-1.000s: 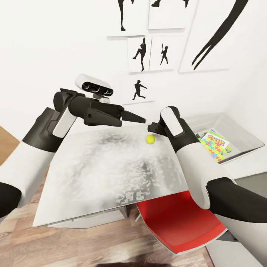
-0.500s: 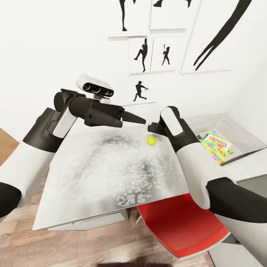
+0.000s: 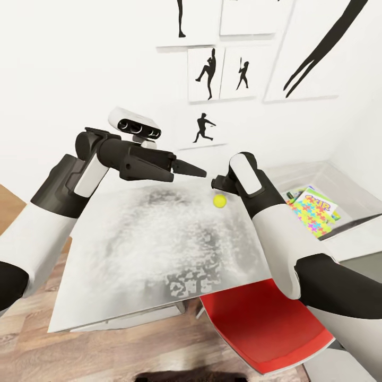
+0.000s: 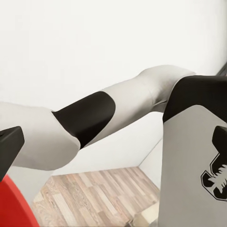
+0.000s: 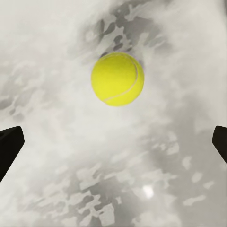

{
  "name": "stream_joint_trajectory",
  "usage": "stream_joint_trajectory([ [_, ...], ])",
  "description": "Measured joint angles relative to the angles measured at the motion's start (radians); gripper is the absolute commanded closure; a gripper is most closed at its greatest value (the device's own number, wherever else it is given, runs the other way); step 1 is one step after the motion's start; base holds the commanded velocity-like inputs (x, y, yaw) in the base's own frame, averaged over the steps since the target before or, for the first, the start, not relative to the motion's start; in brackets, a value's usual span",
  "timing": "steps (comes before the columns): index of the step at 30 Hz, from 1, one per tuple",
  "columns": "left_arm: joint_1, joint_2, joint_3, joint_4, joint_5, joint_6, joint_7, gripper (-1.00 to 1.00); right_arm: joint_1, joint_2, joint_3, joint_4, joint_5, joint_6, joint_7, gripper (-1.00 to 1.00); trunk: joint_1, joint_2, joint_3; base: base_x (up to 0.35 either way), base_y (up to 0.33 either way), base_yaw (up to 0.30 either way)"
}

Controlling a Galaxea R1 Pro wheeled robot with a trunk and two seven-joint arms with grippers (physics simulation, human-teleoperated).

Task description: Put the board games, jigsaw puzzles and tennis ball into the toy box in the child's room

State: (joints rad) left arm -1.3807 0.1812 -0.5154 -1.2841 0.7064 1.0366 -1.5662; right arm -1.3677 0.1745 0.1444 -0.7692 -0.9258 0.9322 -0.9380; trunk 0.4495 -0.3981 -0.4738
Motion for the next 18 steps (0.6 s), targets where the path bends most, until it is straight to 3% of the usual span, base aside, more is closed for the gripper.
stream_joint_trajectory([
  [18, 0.000, 0.003, -0.001, 0.002, -0.002, 0.000, 0.000, -1.00, -0.001, 0.000, 0.008, 0.027, 0.002, -0.001, -0.001, -1.00, 0.000, 0.000, -0.030, 0.000, 0.000, 0.000],
])
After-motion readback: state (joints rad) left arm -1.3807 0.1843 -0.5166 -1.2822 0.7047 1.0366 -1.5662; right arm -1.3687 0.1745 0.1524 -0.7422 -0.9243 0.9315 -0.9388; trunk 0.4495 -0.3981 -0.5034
